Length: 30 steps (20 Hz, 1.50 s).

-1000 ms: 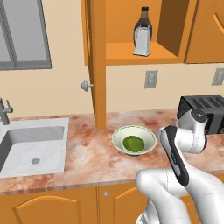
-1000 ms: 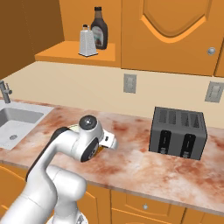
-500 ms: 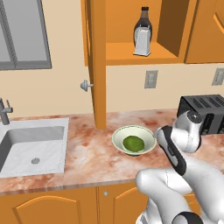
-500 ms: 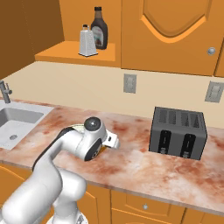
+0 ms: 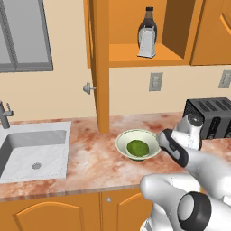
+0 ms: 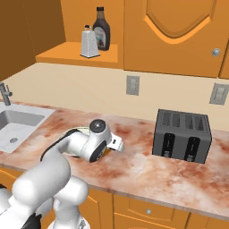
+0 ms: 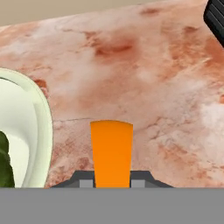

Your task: Pick the cheese from the fridge and the cheese grater from the cabinet and place them next to the salad bowl.

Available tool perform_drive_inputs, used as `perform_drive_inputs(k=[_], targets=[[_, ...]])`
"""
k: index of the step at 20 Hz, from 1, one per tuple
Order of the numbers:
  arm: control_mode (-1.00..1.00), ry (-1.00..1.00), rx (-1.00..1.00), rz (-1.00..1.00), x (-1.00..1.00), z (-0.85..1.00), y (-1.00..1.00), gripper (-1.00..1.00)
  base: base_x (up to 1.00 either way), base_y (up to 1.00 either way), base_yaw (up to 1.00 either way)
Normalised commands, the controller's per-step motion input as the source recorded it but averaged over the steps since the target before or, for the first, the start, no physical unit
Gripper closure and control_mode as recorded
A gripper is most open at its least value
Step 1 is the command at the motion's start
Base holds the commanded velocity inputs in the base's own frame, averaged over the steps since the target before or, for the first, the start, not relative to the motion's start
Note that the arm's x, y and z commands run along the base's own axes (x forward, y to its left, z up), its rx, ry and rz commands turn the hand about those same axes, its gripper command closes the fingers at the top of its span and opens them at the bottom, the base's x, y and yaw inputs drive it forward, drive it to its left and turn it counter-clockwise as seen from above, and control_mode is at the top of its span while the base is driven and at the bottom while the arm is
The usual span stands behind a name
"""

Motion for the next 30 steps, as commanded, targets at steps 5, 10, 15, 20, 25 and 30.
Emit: perform_drive_inputs(k=[5,10,15,20,25,30], targets=[[-1.0,0.05,0.0,0.0,0.18,-0.32,0.0,1.0,0.0,0.0,0.0],[-1.0,0.08,0.02,0.0,0.1,-0.33,0.0,1.0,0.0,0.0,0.0],[-1.0,0.07,0.02,0.0,0.08,-0.33,0.0,1.0,0.0,0.0,0.0],[-1.0,0.01,0.0,0.0,0.01,-0.13,0.02,-1.0,0.0,0.0,0.0],[-1.0,0.0,0.0,0.0,0.0,-0.03,0.0,-1.0,0.0,0.0,0.0],[-1.0,-0.03,0.0,0.0,0.0,0.01,0.03,-1.0,0.0,0.0,0.0]])
